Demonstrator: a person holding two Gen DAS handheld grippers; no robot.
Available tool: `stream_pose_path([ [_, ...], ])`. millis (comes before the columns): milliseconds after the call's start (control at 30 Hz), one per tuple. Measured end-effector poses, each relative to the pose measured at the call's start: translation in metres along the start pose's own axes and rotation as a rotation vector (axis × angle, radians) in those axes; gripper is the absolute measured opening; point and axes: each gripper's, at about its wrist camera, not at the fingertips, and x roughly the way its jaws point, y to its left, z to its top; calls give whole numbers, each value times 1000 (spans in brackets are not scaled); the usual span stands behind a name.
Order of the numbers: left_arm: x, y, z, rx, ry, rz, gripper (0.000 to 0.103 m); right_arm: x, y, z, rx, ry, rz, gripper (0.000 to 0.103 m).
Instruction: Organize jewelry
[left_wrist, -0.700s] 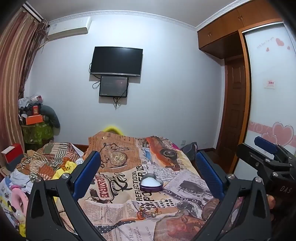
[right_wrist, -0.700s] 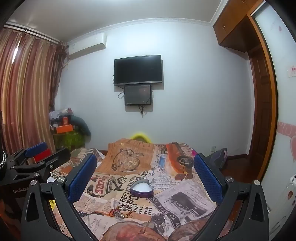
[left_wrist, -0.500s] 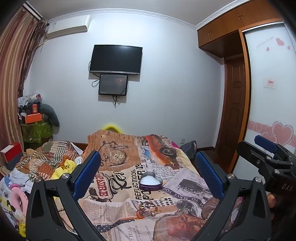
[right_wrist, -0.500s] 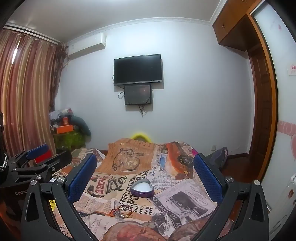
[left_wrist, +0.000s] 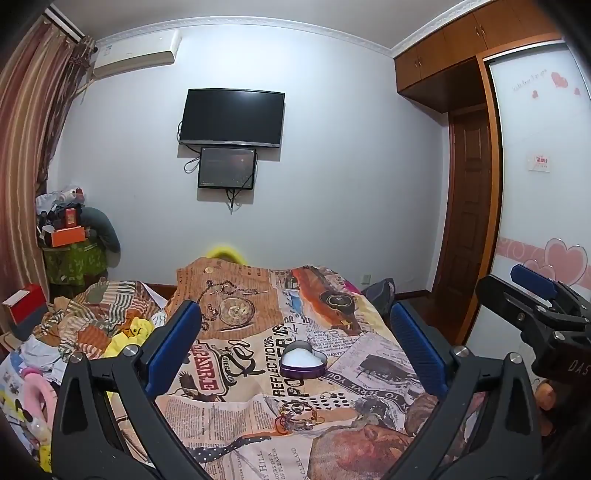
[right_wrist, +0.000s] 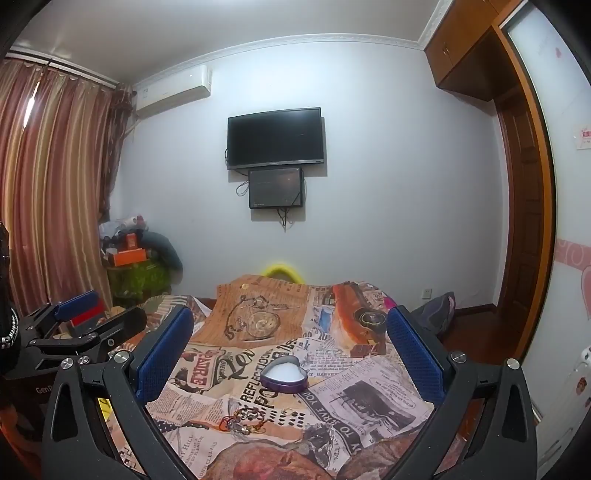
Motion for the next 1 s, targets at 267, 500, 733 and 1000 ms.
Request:
stream_pose_path([
  [267,-1,0,0,-1,-4,4,103,0,0,0,2,2,3,103],
  [500,-2,0,-1,-2,1,3,103,0,-1,1,2,4,2,103],
  [733,-1,-2,-2,0,3,4,103,2,-1,-3,3,6,1,103],
  [1000,0,-2,-3,-1,4,3,103,1,-1,-2,4,7,3,103],
])
